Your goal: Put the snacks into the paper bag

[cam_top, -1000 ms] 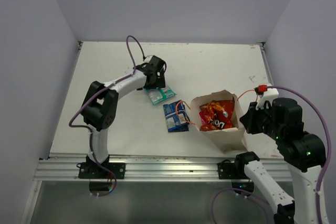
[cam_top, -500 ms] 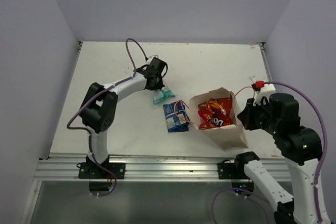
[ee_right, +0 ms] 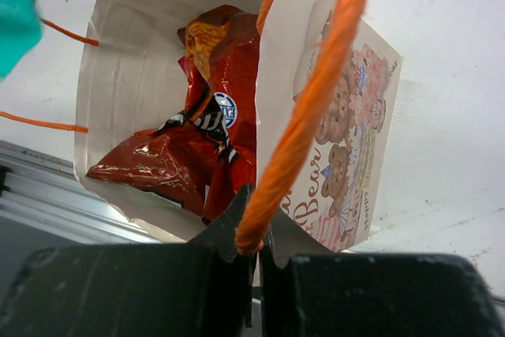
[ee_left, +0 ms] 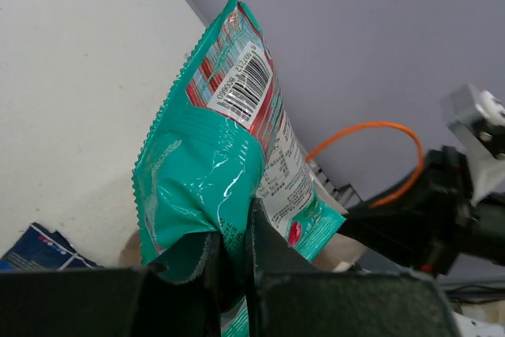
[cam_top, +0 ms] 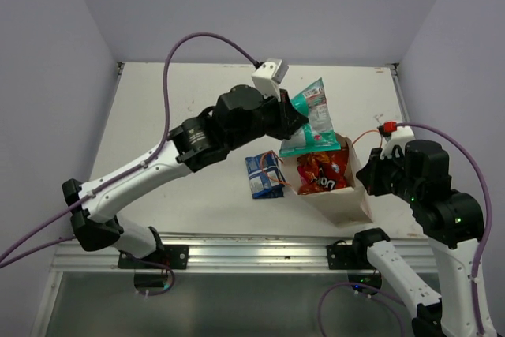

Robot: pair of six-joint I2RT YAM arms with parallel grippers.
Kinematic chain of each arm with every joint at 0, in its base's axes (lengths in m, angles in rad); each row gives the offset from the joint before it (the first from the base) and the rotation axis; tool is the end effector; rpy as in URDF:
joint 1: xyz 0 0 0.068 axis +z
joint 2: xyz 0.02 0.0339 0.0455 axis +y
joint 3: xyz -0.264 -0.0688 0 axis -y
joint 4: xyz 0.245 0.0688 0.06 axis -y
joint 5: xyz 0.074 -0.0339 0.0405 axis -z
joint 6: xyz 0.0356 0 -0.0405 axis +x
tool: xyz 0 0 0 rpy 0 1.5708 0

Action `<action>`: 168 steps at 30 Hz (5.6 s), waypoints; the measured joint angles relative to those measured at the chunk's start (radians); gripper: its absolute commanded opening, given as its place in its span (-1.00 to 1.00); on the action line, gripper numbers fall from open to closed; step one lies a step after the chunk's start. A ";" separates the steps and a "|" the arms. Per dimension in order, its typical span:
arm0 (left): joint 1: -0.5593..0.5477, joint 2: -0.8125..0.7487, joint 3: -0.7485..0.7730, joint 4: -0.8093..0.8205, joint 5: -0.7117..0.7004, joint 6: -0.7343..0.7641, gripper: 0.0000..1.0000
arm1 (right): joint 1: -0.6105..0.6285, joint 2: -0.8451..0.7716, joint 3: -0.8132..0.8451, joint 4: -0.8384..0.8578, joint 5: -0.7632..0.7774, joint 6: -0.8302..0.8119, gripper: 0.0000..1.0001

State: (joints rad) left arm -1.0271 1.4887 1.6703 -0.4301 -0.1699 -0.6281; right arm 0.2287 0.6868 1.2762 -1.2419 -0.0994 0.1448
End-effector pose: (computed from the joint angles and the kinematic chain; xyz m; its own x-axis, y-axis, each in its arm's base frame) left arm 0.1780 -0.2829 0.4530 -0.5488 -0.2117 -0.8087 0.5391 0.6497 -0.5359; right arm 0.0704 0.0200 0.4005 -0.6288 0.0011 -0.7776 -0.2139 0.9612 0.1743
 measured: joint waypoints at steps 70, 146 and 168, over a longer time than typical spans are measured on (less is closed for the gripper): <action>0.067 0.279 -0.690 0.245 -0.036 -0.292 -1.00 | 0.000 -0.007 0.005 -0.043 -0.026 -0.007 -1.00; -0.311 0.203 -0.097 -0.054 0.251 -0.217 -1.00 | 0.000 -0.027 0.027 -0.098 0.021 0.011 -1.00; -0.257 0.242 -0.136 0.116 0.354 -0.138 -1.00 | 0.000 -0.027 0.027 -0.096 0.003 0.011 -1.00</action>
State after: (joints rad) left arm -1.2846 1.7309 1.5341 -0.3138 0.1837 -0.7658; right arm 0.2287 0.6598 1.3033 -1.3380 -0.0967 0.1562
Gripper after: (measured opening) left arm 0.018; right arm 0.022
